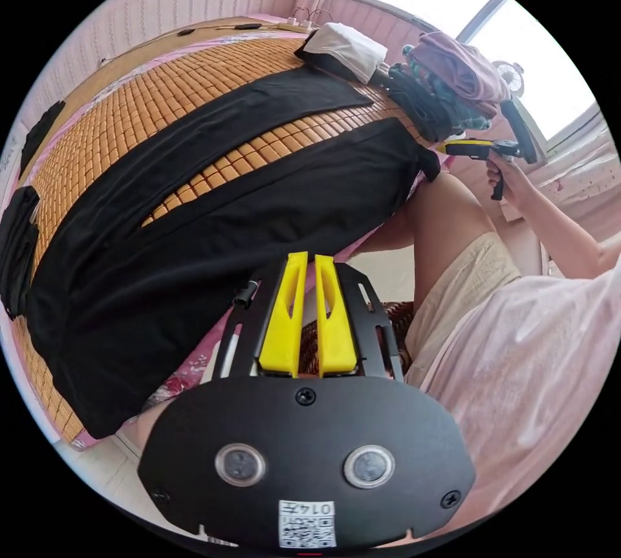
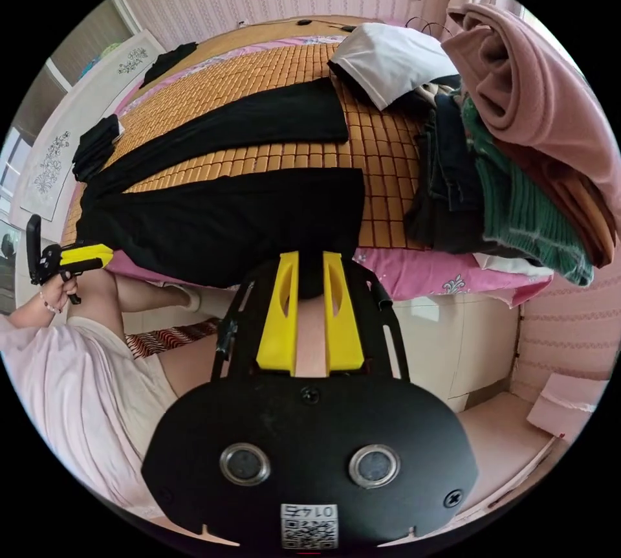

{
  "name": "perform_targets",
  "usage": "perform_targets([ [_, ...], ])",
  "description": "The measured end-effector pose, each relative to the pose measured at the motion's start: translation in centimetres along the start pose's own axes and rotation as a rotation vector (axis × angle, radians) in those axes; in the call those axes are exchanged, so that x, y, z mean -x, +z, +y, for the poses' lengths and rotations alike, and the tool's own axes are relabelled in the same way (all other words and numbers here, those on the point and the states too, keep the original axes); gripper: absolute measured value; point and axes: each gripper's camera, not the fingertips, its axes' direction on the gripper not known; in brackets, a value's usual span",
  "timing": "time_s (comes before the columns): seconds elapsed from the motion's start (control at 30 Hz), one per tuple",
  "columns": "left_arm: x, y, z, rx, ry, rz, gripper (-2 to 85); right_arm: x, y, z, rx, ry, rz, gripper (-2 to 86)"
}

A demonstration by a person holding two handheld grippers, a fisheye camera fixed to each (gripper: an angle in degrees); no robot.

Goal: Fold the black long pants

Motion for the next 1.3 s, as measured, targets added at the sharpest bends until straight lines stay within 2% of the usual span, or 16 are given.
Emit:
perform_targets([
  [0.23, 3.6, -0.3, -0.8, -0.008, -0.130, -0.086, 3.0, -3.5, 1.2, -1.7, 0.016, 0.136, -0.053, 11.7],
  [0.43, 0.7, 0.7, -4.9, -0.026, 0.085, -0.135, 5.6, -2.9, 1.6, -4.4, -0.026, 0.066, 0.070, 11.2],
  [0.5, -0.7, 1.6, -6.5, -0.027, 0.161, -0.155, 6.3, -2.8, 2.6, -4.9, 0.029, 0.041, 0.089, 10.8],
  [0.57, -2.3, 3.0, -8.6, -0.013, 0.236, -0.138, 7.0, -2.8, 4.0, -4.8, 0.118, 0.024, 0.092, 8.4],
  [0.67, -4.0, 4.7, -10.8, 0.013, 0.307, -0.124, 7.7, -2.7, 3.9, -3.5, 0.089, 0.021, 0.133, 2.5],
  [0.77, -5.1, 6.3, -12.6, 0.044, 0.362, -0.118, 8.3, -2.2, 2.3, -2.4, 0.059, -0.004, 0.100, -0.4],
  [0.9, -6.0, 6.8, -13.8, 0.011, 0.393, -0.087, 8.8, -0.6, -3.5, 0.6, -0.098, -0.080, 0.058, -0.9],
  [1.1, -6.9, 7.8, -15.3, 0.021, 0.448, -0.106, 9.5, 1.2, -9.5, 3.8, -0.193, -0.155, 0.043, -0.9],
  [1.3, -7.7, 7.5, -16.3, 0.009, 0.528, -0.124, 3.1, 2.9, -14.2, 7.0, -0.289, -0.176, 0.040, -0.9],
])
